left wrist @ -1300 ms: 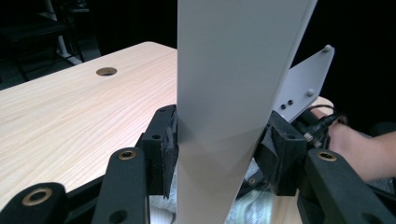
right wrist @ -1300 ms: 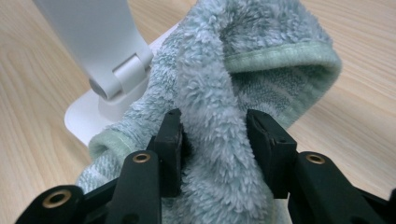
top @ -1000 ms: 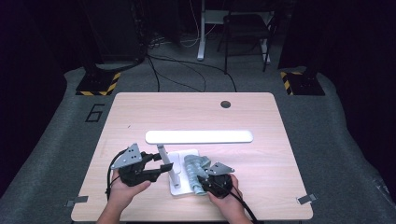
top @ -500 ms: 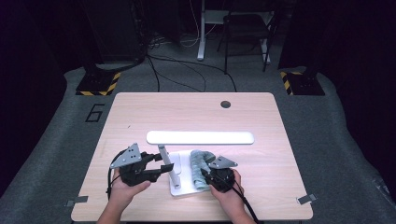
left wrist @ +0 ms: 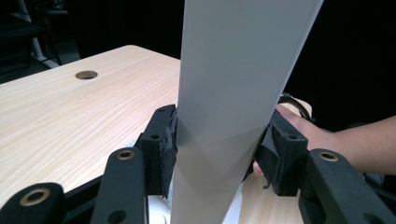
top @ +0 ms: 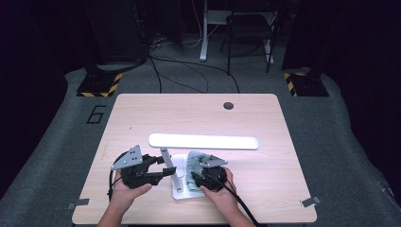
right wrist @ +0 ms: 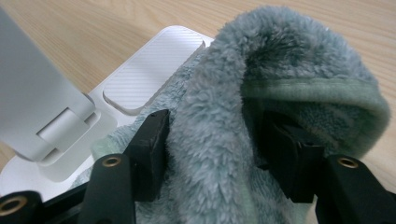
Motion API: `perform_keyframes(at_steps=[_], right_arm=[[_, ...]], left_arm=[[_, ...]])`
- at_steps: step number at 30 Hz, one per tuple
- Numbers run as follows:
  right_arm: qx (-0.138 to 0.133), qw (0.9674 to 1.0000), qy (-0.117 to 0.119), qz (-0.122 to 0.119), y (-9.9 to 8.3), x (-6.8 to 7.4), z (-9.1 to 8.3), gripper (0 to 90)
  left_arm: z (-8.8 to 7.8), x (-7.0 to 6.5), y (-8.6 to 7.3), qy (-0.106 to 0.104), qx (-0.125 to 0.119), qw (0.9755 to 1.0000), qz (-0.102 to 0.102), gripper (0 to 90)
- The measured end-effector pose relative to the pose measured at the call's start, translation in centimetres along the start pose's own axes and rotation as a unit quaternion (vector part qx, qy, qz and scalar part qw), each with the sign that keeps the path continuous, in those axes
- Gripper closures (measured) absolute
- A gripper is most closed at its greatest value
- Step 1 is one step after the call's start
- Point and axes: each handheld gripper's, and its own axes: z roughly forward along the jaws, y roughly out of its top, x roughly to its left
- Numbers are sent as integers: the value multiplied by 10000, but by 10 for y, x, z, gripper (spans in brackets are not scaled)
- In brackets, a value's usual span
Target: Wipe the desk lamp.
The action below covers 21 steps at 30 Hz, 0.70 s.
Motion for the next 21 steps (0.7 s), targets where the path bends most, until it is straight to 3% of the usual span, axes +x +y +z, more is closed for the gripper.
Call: perform_keyframes(at_steps=[5,10,13,16,21], right_arm=[[-49,9994,18,-341,0,1,5,577],[16,9993,44,-367,7,0,4,697],[-147,9987,118,-465,15,4,2,704],[-358,9982,314,-371,23,8,3,699],[-330,9969,569,-427,35,18,16,669]], left_arm=[[0,0,0,-5,-7,10000,-3,517],[0,1,-1,-17,-20,10000,1,517],[0,1,-1,-24,-28,10000,-7,517],[0,1,-1,-24,-26,10000,-3,517],[0,1,-1,-25,-17,10000,-15,517]])
